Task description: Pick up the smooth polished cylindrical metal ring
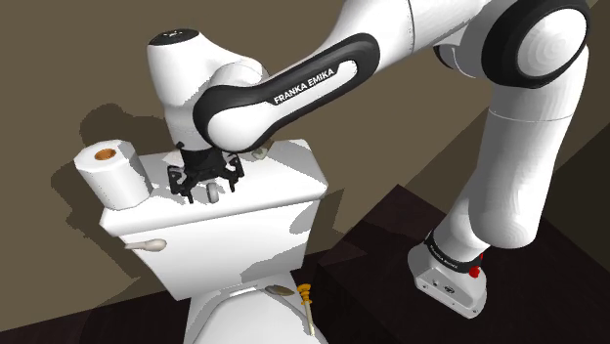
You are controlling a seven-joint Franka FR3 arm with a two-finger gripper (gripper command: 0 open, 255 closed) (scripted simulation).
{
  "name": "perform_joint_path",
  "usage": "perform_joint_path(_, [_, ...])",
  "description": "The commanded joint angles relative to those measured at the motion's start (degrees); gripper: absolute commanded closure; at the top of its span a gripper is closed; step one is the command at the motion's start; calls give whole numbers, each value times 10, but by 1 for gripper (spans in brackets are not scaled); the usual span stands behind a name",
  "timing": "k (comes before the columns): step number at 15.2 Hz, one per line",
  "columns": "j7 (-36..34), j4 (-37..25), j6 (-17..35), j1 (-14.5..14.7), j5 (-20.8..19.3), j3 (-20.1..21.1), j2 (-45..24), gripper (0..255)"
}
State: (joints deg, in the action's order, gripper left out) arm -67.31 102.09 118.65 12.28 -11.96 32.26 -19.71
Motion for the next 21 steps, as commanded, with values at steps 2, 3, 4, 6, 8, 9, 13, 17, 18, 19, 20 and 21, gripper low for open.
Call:
perform_joint_path(2, [-1,1,2,1,-1,0,-1,255])
perform_joint_path(3, [-1,1,3,0,-1,0,-1,255])
perform_joint_path(4, [-1,1,3,1,-1,0,-1,255])
perform_joint_path(6, [-1,2,3,1,-1,0,-1,255])
perform_joint_path(8, [-1,2,3,1,-1,0,-1,255])
perform_joint_path(9, [-1,2,3,1,-1,0,-1,255])
perform_joint_path(13, [4,-12,-17,-1,5,2,7,255])
perform_joint_path(17, [9,-30,-44,-3,13,5,17,255])
perform_joint_path(18, [10,-35,-51,-3,14,6,20,255])
perform_joint_path(19, [11,-40,-58,-3,16,7,22,255])
perform_joint_path(20, [12,-45,-65,-3,18,7,24,255])
perform_joint_path(21, [13,-50,-72,-3,19,8,26,255])
